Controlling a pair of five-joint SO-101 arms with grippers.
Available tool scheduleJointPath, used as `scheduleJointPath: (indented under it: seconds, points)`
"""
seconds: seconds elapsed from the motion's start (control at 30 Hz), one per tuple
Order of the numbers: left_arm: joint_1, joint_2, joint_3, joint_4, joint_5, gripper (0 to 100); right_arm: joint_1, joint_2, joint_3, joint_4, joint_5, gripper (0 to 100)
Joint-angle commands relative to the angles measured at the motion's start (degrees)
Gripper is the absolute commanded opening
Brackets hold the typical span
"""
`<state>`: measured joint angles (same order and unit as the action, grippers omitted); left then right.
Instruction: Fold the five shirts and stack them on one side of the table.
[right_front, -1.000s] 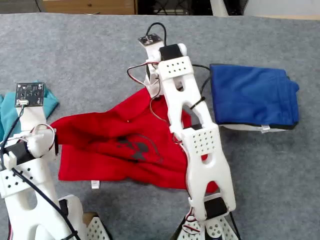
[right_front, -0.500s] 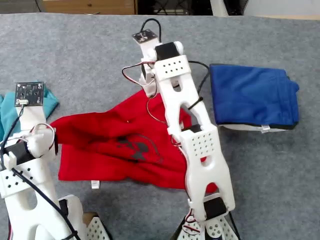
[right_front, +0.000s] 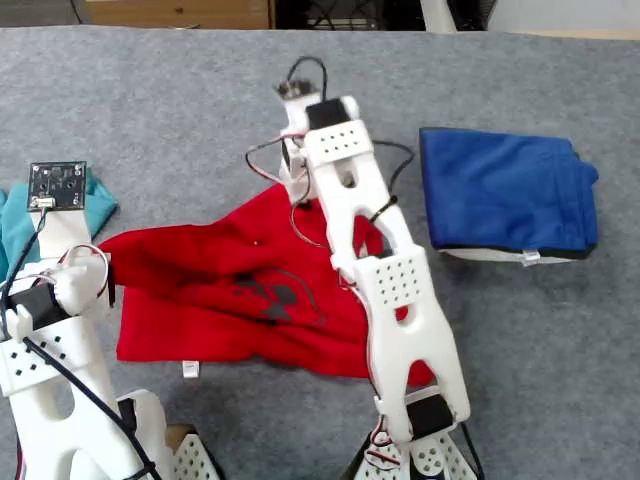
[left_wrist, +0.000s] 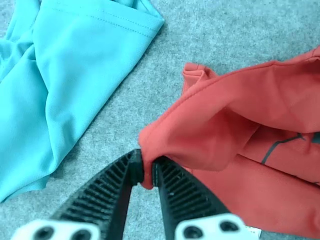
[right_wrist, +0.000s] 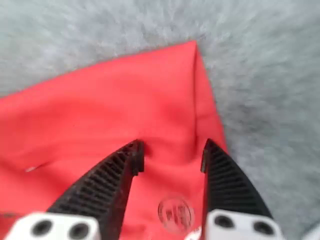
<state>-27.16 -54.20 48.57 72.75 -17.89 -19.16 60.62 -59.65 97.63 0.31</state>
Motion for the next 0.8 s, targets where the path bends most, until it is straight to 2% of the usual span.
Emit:
scheduleJointPath:
  seconds: [0.0,0.37,0.57,0.77]
  points:
    - [-0.31,-1.05,-0.57,-0.97,-0.44,3,0.44,1.63,-3.65,-0.44,-0.53,19.1]
    - [-0.31,-1.05,-0.4,-0.97,-0.44,3,0.53,3.38,-8.31,0.88,-0.53,18.9]
    - [-0.31,-1.05,-0.4,-0.62,-0.44,3,0.53,3.56,-8.22,1.58,1.41,4.5]
    - [-0.31,-1.05,-0.4,-0.53,-0.44,3,0.62,3.21,-8.4,1.58,3.08,4.0]
